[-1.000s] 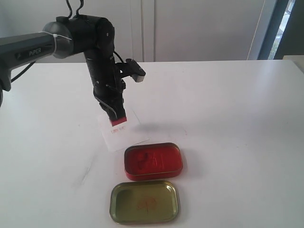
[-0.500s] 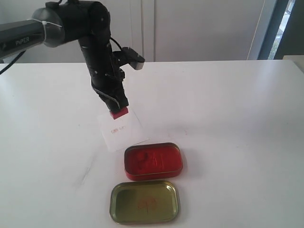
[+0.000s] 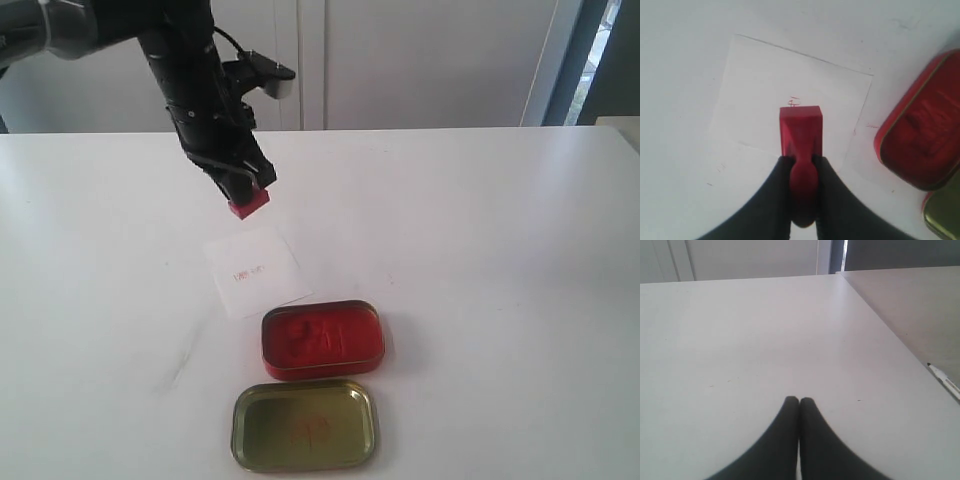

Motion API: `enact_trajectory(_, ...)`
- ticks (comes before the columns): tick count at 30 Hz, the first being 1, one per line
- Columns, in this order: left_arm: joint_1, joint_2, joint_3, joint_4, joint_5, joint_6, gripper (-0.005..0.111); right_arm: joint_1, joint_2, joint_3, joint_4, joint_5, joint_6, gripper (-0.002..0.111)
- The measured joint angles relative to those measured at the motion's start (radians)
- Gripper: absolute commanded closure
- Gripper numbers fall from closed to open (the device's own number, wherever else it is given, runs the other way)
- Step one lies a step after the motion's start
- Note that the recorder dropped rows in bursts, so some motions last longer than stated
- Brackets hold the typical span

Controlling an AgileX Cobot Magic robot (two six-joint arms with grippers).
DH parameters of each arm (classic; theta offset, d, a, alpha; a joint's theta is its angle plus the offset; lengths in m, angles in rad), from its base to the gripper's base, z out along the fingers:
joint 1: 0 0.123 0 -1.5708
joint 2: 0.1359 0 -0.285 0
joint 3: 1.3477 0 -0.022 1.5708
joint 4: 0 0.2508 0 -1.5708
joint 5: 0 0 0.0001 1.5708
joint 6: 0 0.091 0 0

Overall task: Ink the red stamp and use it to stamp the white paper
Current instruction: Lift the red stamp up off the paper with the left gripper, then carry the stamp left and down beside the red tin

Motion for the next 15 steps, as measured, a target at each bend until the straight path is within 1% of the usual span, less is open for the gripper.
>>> enact_trajectory(3,0.000,-0.037,0.008,-0.027,0.000,-0.015,0.107,0.000,0.000,0.000,0.000,0.000,0.000,0.108)
enact_trajectory(6,0.000,-0.081,0.044,-0.045,0.000,-0.030,0.107,0.000,0.000,0.000,0.000,0.000,0.000,0.108)
enact_trajectory(15,0.000,-0.215,0.245,-0.051,0.000,-0.055,0.107,0.000,0.000,0.000,0.000,0.000,0.000,0.108)
